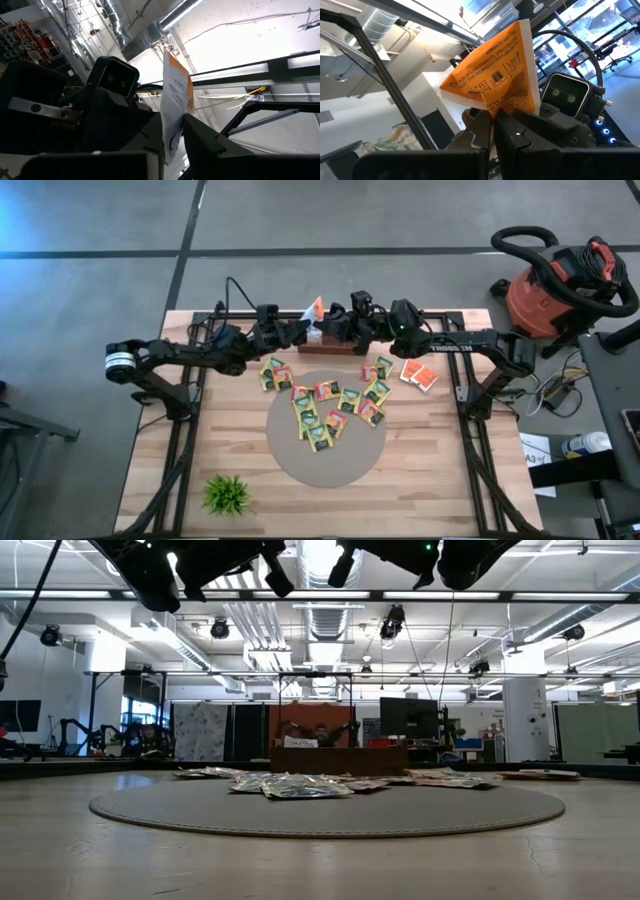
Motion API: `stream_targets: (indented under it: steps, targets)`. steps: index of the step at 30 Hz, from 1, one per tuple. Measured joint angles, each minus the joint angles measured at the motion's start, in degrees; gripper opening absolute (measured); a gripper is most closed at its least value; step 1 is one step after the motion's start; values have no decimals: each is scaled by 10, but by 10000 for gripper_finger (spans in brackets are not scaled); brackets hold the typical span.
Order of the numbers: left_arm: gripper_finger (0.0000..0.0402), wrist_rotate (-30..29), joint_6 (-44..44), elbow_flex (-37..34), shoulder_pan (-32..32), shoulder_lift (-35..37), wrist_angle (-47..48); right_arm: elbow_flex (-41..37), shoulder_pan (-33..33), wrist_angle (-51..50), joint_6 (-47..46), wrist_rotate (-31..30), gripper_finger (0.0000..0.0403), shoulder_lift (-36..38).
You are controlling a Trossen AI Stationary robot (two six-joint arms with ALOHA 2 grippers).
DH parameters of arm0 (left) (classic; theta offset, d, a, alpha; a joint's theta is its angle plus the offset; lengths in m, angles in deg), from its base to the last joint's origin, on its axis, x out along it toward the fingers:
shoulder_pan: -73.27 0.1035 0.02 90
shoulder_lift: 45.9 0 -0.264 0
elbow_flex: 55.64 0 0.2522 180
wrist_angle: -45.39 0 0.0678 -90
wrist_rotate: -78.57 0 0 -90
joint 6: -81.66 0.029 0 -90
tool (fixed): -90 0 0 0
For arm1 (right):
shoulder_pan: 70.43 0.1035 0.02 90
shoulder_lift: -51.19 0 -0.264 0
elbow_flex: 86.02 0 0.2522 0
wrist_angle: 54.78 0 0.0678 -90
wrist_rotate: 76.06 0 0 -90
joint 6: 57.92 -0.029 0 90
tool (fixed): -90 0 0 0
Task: Pick & Place Tea
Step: Put the white tea bag into the left section of the wooden organizer
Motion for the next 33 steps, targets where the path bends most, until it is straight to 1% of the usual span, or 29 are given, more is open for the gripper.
stream_targets:
  steps: [8, 19, 22, 27, 31, 33]
  targets:
    - [6, -3, 15, 0, 1, 0, -1, 0, -2, -2, 0, 0, 13, 0]
    - [2, -3, 31, 0, 4, 0, 1, 0, -5, -30, -1, 6, 14, 4]
    - [1, 1, 31, -4, 5, 0, 2, 1, -10, -48, 1, 18, 24, 10]
    - [1, 1, 31, -19, 11, 0, 5, 2, -20, -161, 42, 34, 68, 43]
    - [1, 3, 34, -38, 18, 3, 4, 1, -28, -299, 107, 35, 105, 77]
    - [1, 7, 48, -50, 20, 10, 28, 5, -33, -390, 147, 34, 120, 101]
